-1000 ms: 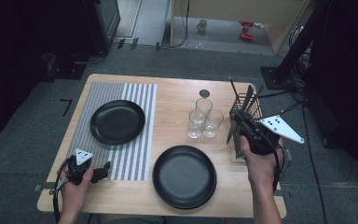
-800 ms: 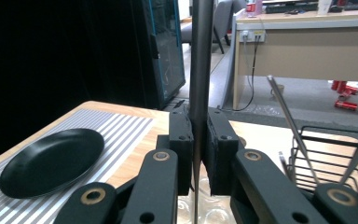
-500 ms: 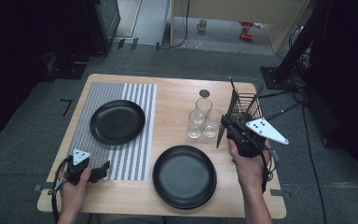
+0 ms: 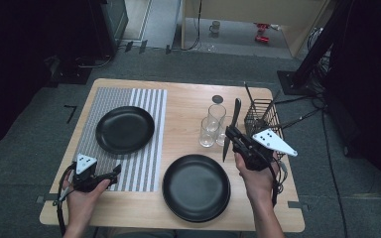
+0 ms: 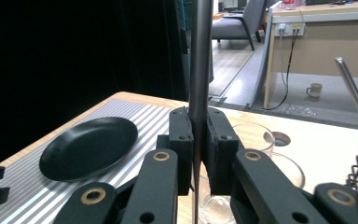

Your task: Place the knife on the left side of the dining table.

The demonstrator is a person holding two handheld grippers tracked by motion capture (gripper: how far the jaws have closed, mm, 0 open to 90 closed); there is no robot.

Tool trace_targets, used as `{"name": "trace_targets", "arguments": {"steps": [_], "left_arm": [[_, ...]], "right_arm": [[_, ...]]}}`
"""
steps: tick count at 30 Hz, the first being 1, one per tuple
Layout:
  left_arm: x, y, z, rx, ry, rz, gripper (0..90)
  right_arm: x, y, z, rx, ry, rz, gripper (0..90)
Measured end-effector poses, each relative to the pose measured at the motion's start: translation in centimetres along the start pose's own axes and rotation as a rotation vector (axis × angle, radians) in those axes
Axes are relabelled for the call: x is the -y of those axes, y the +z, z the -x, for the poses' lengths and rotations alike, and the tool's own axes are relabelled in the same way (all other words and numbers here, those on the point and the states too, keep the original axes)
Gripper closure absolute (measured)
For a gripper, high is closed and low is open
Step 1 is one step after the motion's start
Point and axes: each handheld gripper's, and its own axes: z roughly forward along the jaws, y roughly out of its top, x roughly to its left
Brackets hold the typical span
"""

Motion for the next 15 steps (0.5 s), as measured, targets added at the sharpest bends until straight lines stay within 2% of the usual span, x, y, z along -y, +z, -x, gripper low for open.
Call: {"name": "trace_targets", "arguments": {"steps": [10, 11, 15], "left_arm": [[-2.6, -0.7, 2.6, 0.074, 0.033, 0.041, 9.8], [-3.2, -0.7, 3.2, 0.088, 0.044, 0.047, 9.8], [-4.3, -0.5, 4.1, 0.133, 0.041, 0.055, 10.0]], "right_arm": [[0.3, 0.7, -1.1, -0.04, -0.005, -0.007, 83.9], [0.4, 0.8, -1.1, -0.045, -0.005, -0.009, 83.9], [0.7, 1.2, -1.3, -0.058, -0.006, -0.021, 83.9]]}}
